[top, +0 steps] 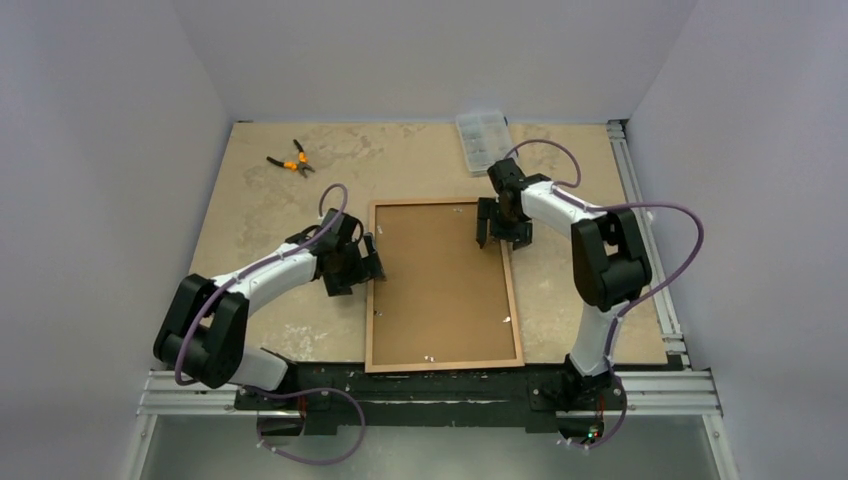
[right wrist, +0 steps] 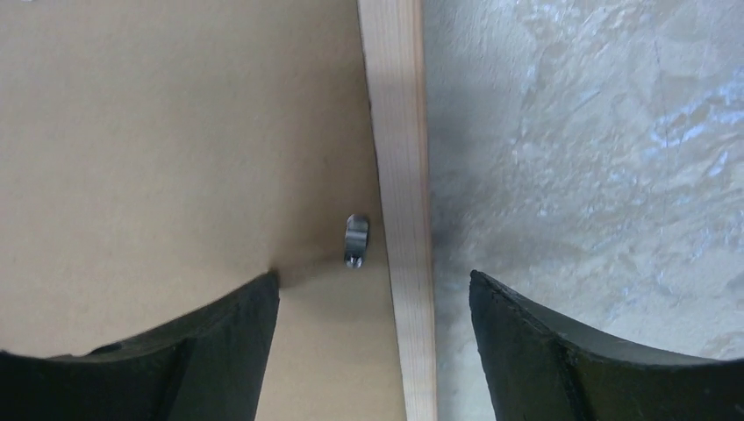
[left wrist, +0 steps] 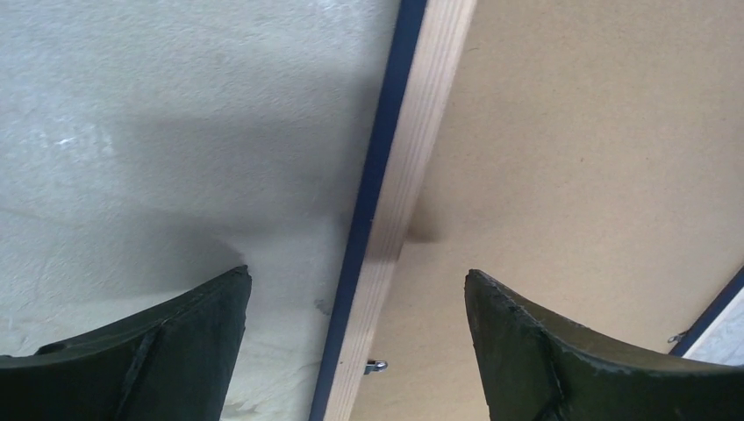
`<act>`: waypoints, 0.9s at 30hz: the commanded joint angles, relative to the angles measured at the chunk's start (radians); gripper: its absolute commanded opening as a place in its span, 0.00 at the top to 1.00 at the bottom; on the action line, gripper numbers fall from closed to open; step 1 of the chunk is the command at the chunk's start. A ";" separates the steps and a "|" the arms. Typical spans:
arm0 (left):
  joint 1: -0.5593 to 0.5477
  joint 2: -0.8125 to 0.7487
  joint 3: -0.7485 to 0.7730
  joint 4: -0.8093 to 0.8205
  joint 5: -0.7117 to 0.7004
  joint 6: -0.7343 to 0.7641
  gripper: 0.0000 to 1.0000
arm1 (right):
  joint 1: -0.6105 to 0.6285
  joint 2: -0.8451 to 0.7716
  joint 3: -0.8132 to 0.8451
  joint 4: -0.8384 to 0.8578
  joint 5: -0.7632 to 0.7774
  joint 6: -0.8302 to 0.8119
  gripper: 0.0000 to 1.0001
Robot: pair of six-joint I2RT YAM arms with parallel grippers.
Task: Put the photo into the frame
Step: Install the photo frame at the center of the board.
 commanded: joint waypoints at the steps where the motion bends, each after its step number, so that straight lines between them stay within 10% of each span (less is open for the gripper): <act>1: 0.003 0.024 0.000 0.068 0.055 0.029 0.11 | -0.008 0.055 0.095 -0.037 0.079 -0.034 0.27; 15: 0.003 -0.017 0.014 0.045 0.037 0.044 0.12 | -0.036 0.080 0.070 -0.016 0.081 -0.032 1.00; 20: 0.003 -0.013 0.064 0.004 -0.001 0.063 0.11 | -0.039 0.073 0.070 -0.010 0.055 -0.040 0.99; 27: 0.035 0.044 0.197 -0.031 -0.013 0.087 0.09 | -0.071 -0.017 0.046 0.010 -0.047 -0.044 0.35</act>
